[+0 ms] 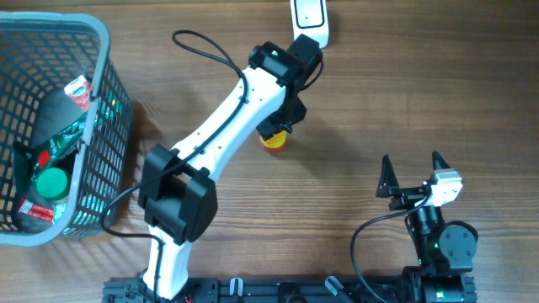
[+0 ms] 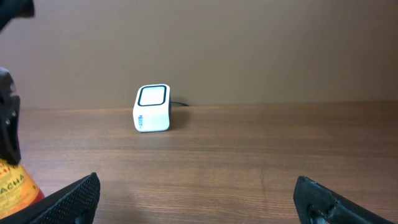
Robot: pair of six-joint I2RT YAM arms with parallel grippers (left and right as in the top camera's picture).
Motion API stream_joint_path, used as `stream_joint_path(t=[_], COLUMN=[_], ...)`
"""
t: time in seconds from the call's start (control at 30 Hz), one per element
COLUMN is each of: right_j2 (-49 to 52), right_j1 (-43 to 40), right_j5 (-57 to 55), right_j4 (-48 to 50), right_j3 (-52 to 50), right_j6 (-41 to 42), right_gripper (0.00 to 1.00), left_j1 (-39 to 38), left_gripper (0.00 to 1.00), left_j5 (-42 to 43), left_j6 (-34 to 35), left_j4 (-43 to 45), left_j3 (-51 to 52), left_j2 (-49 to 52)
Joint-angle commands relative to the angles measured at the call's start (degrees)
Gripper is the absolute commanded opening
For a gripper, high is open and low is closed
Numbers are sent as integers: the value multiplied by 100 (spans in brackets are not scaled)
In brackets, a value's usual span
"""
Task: Scan the item barcode
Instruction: 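Carry the bottle toward the scanner and set it upright on table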
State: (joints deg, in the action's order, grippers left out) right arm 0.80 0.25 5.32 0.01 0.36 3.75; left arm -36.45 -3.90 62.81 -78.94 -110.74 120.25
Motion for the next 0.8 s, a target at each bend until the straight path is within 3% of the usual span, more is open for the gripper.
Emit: stream_joint_path(t=[0.0,0.17,0.47,0.53,0.57,0.77], right_j2=[0,0,0,0,0,0], right_j1=[17,17,17,17,17,17], right_j5=[-31,-31,-31,-31,-31,-31], right_j4=[15,15,15,15,15,15], right_j3=[-7,-4,-7,-7,-7,-4], right_j6=[-61,-63,-63,-61,-61,-61], right_gripper=[100,100,100,100,100,100], left_j1=[-133,-269,-297,-299,-297,-275], left_gripper=[53,55,71,82,100,99], left_j5=[-197,-195,-195,-195,-149,-28], left_j6=[107,111,105,105,105,59], left_j4=[63,197,278,267,260,201], left_j3=[-101,-96,-96,-98,-98,-111], left_j2=[116,129,127,125,101,-225])
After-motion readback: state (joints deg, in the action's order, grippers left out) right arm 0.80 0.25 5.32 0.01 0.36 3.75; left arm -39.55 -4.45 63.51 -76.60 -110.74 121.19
